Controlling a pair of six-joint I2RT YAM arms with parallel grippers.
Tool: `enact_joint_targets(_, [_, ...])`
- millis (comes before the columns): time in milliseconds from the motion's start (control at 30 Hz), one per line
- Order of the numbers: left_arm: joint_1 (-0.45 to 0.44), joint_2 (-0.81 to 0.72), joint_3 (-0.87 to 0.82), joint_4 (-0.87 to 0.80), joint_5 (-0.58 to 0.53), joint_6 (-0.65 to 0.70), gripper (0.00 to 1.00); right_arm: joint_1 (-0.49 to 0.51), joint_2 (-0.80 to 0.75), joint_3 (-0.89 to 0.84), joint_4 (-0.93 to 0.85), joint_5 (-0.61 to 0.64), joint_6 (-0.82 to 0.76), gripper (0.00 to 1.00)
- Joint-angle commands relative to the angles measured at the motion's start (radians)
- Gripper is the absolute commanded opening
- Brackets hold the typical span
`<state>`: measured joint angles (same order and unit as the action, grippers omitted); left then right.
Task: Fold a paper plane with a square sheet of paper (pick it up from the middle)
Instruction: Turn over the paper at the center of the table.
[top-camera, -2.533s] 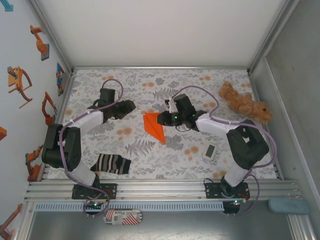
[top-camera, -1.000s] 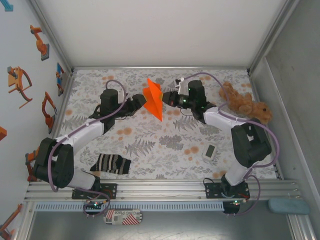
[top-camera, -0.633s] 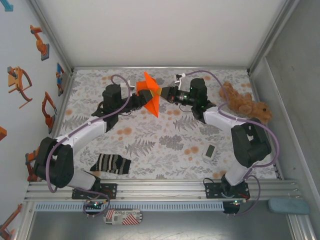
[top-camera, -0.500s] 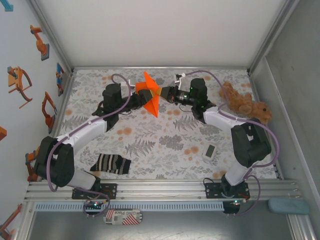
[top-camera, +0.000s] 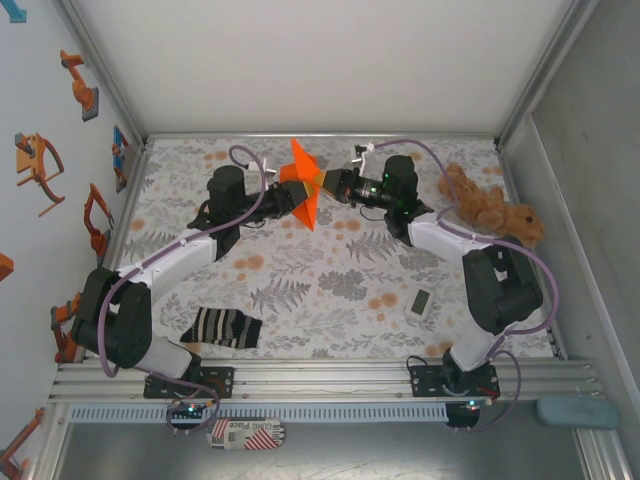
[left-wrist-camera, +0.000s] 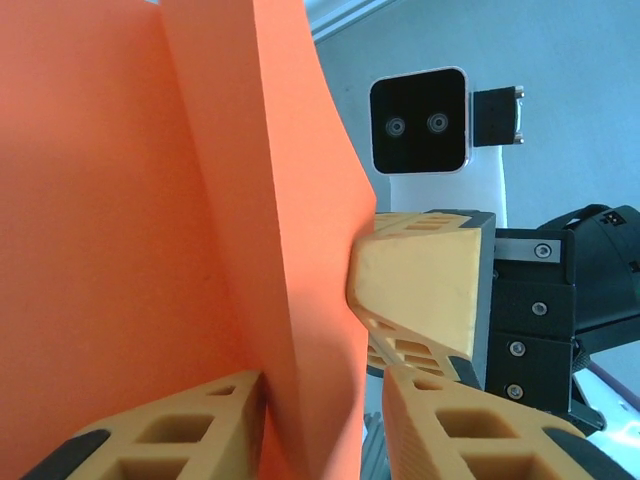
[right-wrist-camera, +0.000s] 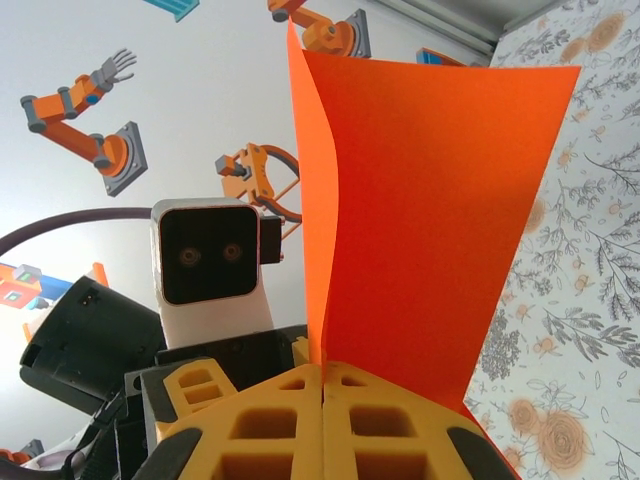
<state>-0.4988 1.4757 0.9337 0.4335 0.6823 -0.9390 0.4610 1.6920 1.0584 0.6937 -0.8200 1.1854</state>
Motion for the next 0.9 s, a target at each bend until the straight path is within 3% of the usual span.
enact_joint_targets(0, [-0.003,-0.021,0.015,0.062,0.031,-0.012,0.33,-0.007,-0.012,-0.003,0.062,-0.013,0.022,0.0])
enact_joint_targets(333, [0.006,-0.013,0.008,0.089,0.032,-0.04,0.24,-0.013,-0.01,-0.012,0.067,-0.016,0.026,0.01])
enact_joint_targets(567, [0.019,-0.009,0.005,0.071,0.024,-0.042,0.13,-0.037,-0.032,-0.035,0.067,0.007,0.016,0.16])
enact_joint_targets(867, [0.037,-0.004,0.022,-0.032,-0.004,0.026,0.11,-0.084,-0.062,-0.092,0.05,0.037,-0.004,0.29])
